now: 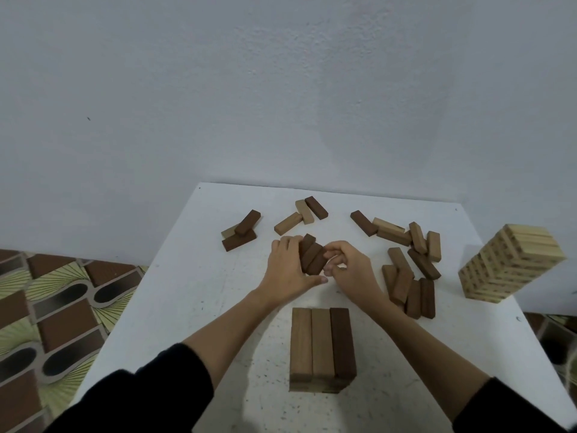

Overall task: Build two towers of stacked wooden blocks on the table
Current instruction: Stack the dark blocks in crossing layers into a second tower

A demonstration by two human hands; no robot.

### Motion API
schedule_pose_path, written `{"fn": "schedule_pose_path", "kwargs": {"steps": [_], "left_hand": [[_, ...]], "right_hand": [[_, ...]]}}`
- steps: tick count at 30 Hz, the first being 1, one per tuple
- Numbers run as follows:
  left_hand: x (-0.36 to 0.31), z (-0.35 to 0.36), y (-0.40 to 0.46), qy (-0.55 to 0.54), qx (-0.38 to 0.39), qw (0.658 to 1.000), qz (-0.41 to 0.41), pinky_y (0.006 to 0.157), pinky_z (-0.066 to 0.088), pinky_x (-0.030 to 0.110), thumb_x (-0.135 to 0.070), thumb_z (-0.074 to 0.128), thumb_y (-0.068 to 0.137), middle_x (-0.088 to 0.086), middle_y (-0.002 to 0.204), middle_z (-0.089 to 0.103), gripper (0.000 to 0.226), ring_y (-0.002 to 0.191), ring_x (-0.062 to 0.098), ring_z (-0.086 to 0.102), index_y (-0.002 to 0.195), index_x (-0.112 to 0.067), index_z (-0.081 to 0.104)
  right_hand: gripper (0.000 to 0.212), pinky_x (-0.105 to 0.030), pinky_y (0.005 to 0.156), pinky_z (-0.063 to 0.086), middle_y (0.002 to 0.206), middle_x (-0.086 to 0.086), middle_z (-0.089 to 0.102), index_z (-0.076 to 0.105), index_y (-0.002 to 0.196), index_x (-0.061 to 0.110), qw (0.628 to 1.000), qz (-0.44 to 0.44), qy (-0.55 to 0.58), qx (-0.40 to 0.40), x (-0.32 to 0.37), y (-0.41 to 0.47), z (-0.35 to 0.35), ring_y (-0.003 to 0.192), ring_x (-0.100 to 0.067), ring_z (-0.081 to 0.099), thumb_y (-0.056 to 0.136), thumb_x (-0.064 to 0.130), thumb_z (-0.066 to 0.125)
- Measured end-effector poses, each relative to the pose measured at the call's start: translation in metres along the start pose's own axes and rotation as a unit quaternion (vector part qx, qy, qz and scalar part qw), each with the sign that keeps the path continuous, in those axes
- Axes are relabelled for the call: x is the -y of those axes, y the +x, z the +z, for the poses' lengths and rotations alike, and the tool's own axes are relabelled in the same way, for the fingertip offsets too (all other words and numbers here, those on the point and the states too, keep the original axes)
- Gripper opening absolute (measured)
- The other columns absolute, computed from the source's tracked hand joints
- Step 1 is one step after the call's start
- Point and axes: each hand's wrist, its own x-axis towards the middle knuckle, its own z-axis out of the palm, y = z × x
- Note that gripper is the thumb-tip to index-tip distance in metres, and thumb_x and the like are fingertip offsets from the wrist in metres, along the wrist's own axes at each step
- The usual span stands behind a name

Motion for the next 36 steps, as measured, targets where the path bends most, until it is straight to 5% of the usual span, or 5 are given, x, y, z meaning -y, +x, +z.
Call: {"fn": "schedule_pose_path", "kwargs": {"steps": [6,11,13,19,36], "left_hand": [[0.002,-0.017,0.010,-0.083,0.110,0.990,0.000,0.098,0.039,0.033,-0.017,0.075,0.067,-0.001,0.124,0.046,0.093,0.120,0.017,0.034,0.144,-0.014,0.024],[0.011,-0.025,0.010,-0.052,0.130,0.990,0.026,0.105,0.026,0.031,-0.016,0.077,0.072,0.002,0.148,0.029,0.103,0.131,0.020,0.023,0.150,-0.015,0.009],[0.015,-0.024,0.007,-0.064,0.120,0.991,-0.013,0.103,0.036,0.037,-0.024,0.080,0.072,0.001,0.146,0.030,0.105,0.124,0.021,0.032,0.150,-0.021,0.009],[0.014,-0.021,0.003,-0.120,0.111,0.986,-0.035,0.063,0.046,0.013,-0.016,0.080,0.073,-0.004,0.132,0.040,0.100,0.091,0.013,0.050,0.149,-0.025,0.015],[0.015,-0.023,0.006,-0.129,0.127,0.983,-0.032,0.062,0.050,0.017,-0.009,0.079,0.073,-0.005,0.125,0.045,0.095,0.084,0.013,0.049,0.147,-0.022,0.022]], "right_hand": [[0.041,-0.005,0.067,0.039,0.112,-0.008,0.056,0.053,0.117,0.005,0.999,-0.010,-0.044,-0.024,0.000,-0.003,-0.007,0.085,-0.011,0.050,0.079,-0.003,0.066],[0.084,-0.020,0.083,0.039,0.129,0.001,0.035,0.026,0.142,0.017,0.989,0.043,-0.074,0.123,-0.004,-0.004,-0.013,0.107,-0.013,0.038,0.075,0.019,0.077],[0.085,-0.016,0.078,0.039,0.132,-0.002,0.037,0.025,0.143,0.017,0.988,0.041,-0.086,0.121,-0.006,-0.003,-0.012,0.103,-0.011,0.040,0.075,0.017,0.077],[0.080,-0.007,0.057,0.042,0.129,-0.007,0.043,0.030,0.142,0.013,0.992,0.040,-0.060,0.106,-0.003,0.000,-0.010,0.072,-0.010,0.049,0.076,0.005,0.074],[0.088,-0.013,0.059,0.047,0.139,-0.005,0.040,0.022,0.147,0.017,0.986,0.014,-0.062,0.157,0.003,0.007,-0.017,0.065,-0.011,0.052,0.077,0.004,0.073]]}}
